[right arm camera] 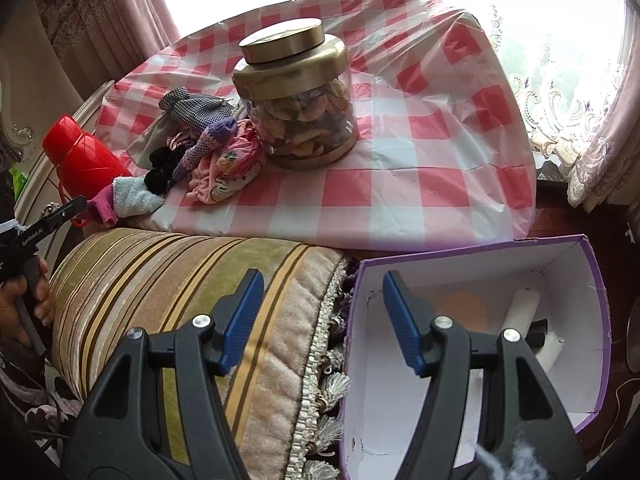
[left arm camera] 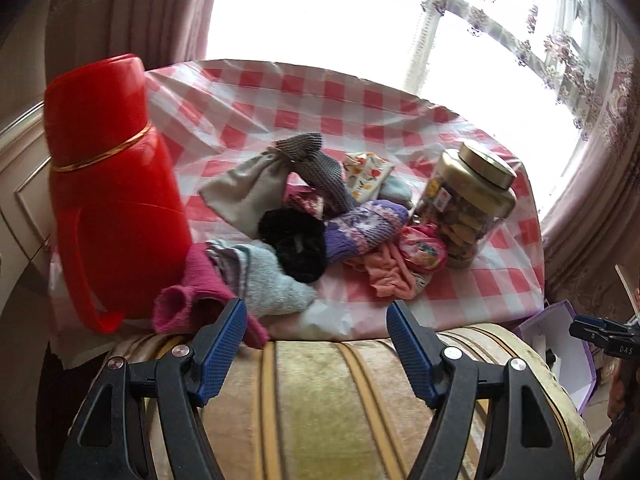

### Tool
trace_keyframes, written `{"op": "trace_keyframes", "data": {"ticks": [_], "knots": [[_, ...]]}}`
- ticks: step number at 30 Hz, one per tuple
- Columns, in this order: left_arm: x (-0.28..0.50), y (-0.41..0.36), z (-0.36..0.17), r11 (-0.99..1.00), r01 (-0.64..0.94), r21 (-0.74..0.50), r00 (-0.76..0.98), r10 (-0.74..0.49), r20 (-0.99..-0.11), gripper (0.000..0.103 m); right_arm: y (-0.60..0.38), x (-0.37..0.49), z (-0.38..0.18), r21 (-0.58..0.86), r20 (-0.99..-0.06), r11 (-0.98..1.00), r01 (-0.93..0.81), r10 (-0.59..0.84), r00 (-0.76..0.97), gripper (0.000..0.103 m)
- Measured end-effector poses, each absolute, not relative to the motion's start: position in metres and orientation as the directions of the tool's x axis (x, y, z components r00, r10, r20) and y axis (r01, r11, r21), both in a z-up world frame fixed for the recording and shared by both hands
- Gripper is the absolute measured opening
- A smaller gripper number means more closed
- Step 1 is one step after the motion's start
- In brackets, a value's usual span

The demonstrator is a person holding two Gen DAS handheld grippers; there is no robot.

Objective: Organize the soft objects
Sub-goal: 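Grasp the light blue cloth with the left tool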

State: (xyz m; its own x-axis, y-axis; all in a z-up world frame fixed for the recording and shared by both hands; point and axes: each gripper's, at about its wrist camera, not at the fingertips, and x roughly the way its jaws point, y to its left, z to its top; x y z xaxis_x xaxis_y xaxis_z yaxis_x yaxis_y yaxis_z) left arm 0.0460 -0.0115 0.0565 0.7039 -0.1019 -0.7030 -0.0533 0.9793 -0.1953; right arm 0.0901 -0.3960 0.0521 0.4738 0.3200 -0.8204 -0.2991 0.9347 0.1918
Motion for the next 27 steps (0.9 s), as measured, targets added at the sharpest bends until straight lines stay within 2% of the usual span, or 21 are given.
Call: {"op": "trace_keyframes", "data": {"ticks": [8, 17, 27], "knots": [[0.037, 0.043, 0.055, 0.958, -0.197, -0.207, 0.724, 0.0, -0.69, 0.068, -0.368, 0.098, 0.046, 0.203, -0.828, 0.916, -0.346, 0.349, 0.439, 0.066], [0.059, 0.043, 0.054, 0.957, -0.175, -0.232, 0.725, -0.034, -0.687, 0.065, -0.333, 0.11, 0.041, 0.223, -0.831, 0.888, -0.403, 0.389, 0.398, 0.066], [0.113, 0.034, 0.032, 0.966, -0.186, -0.182, 0.62, -0.028, -0.784, 0.063, -0.295, 0.127, 0.041, 0.226, -0.834, 0.86, -0.457, 0.413, 0.365, 0.066]]}}
